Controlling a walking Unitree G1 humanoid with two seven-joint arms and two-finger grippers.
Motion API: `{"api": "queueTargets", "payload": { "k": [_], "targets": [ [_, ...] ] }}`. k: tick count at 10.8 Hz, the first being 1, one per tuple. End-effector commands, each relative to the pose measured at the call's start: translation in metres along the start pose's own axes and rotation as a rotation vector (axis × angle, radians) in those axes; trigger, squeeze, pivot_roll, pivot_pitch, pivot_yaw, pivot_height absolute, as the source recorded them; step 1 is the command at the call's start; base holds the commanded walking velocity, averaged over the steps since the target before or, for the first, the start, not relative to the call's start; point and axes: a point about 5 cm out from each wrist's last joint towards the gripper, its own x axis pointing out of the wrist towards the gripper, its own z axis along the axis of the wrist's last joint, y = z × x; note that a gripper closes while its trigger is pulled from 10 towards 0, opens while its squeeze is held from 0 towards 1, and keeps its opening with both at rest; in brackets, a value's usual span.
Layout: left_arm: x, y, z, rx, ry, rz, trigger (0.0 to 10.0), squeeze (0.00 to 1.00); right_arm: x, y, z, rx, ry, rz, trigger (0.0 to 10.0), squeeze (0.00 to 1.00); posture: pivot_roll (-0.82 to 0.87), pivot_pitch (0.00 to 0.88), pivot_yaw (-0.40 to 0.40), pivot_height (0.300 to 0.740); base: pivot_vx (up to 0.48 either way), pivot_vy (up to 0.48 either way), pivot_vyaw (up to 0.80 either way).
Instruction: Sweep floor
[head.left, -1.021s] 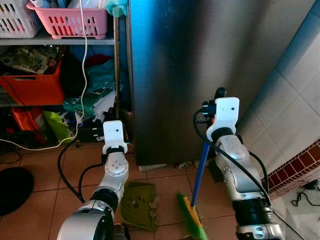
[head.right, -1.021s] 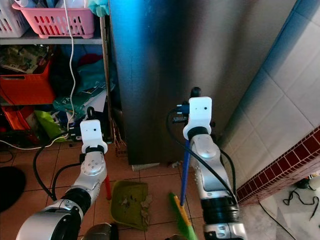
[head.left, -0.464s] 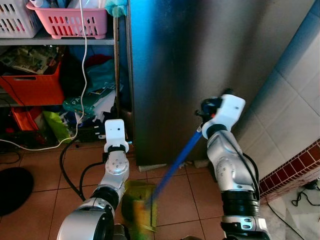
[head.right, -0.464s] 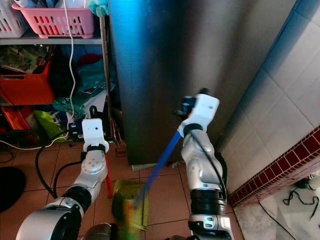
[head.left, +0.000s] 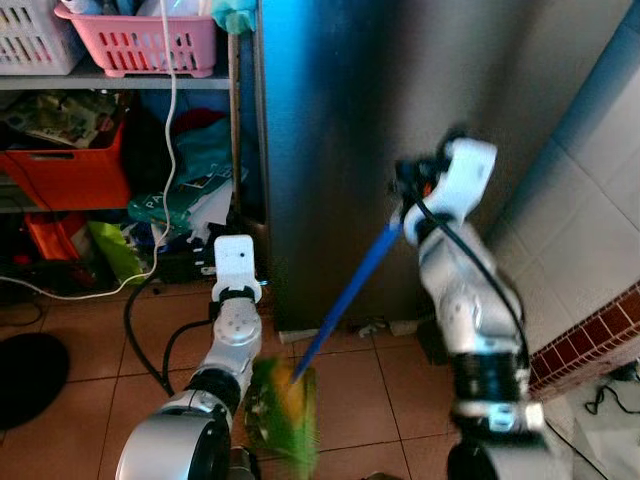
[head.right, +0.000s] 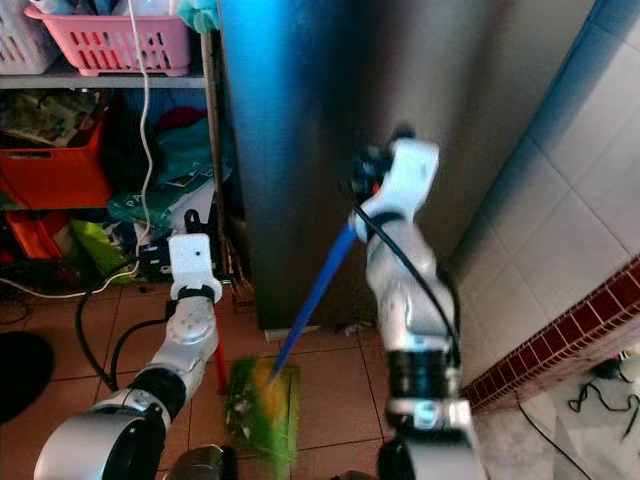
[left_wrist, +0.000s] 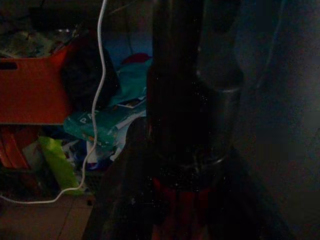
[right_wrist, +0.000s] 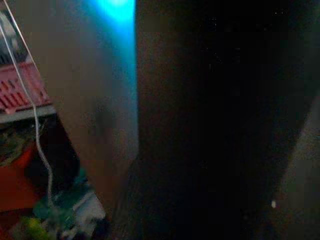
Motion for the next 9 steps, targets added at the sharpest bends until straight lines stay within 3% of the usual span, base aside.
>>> {"api": "queueTargets", "payload": {
  "k": [1,3,6,8,9],
  "targets": [
    [0.001,-0.008,0.003,-0.022,0.008,-0.046,10.0,0.00,0.005,-0.001,0.034,-0.078,-0.162,0.007,10.0,0.00,-0.12,0.000,-0.057,0.740,0.000,0.000,0.00],
    [0.004,-0.009,0.007,-0.032,-0.004,-0.081,10.0,0.00,0.004,-0.015,0.037,-0.201,-0.199,-0.009,10.0,0.00,-0.11,0.000,-0.062,0.740,0.000,0.000,0.00],
    [0.010,0.000,0.013,-0.058,-0.019,-0.102,10.0,0.00,-0.009,-0.037,0.010,-0.341,-0.166,-0.132,10.0,0.00,-0.10,0.000,-0.046,0.740,0.000,0.000,0.00],
    [0.014,0.007,0.019,0.012,-0.046,-0.076,10.0,0.00,-0.016,-0.045,-0.007,-0.363,-0.132,-0.176,10.0,0.00,-0.08,0.000,-0.029,0.740,0.000,0.000,0.00],
    [0.014,0.019,0.022,-0.002,-0.079,-0.062,10.0,0.00,-0.019,-0.049,-0.017,-0.375,-0.110,-0.203,10.0,0.00,-0.07,0.000,-0.024,0.740,0.000,0.000,0.00]
  ]
}}
